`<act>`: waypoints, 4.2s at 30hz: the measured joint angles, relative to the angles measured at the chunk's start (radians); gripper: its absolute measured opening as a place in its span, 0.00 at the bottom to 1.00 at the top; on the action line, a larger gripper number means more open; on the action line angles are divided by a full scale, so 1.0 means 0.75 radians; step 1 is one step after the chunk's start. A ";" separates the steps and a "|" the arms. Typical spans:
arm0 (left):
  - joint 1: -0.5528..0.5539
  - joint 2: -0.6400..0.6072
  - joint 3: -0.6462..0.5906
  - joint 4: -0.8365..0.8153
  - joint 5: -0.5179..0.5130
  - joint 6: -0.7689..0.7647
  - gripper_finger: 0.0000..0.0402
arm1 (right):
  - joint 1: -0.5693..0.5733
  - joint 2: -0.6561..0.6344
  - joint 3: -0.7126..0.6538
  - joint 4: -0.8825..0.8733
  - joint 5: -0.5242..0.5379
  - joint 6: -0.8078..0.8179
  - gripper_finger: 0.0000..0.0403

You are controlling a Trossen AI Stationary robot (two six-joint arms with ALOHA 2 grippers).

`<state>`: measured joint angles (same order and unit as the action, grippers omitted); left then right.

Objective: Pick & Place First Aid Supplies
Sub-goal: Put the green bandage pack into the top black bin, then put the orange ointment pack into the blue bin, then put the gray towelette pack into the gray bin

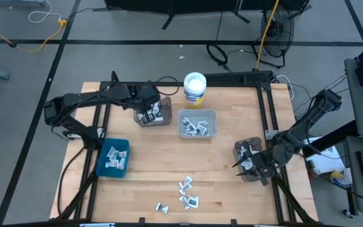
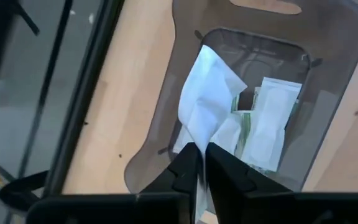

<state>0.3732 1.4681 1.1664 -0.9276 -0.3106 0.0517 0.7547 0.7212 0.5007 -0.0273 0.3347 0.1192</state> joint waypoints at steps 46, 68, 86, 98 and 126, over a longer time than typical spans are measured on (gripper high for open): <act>-0.995 -0.007 -0.141 0.424 -0.259 -0.390 0.52 | -0.315 0.977 0.140 0.888 -0.350 -0.131 0.39; -1.395 -0.007 -0.351 0.730 -0.662 -0.752 0.52 | -0.426 1.461 0.401 0.814 -0.519 -0.156 0.39; -1.548 -0.007 -0.350 0.852 -0.732 -0.699 0.52 | -0.476 1.610 0.597 0.528 -0.336 -0.194 0.38; -1.598 -0.007 -0.350 0.855 -0.775 -0.726 0.52 | -0.493 1.610 0.597 0.520 -0.344 -0.172 0.19; -1.583 0.053 -0.348 1.011 -0.186 -0.739 0.52 | -0.423 1.464 0.626 0.462 -0.658 -0.210 0.52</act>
<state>-0.8143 1.5075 0.9051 -0.1692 -0.4504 -0.5026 0.4376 1.8192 0.9703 0.3193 -0.1585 -0.0383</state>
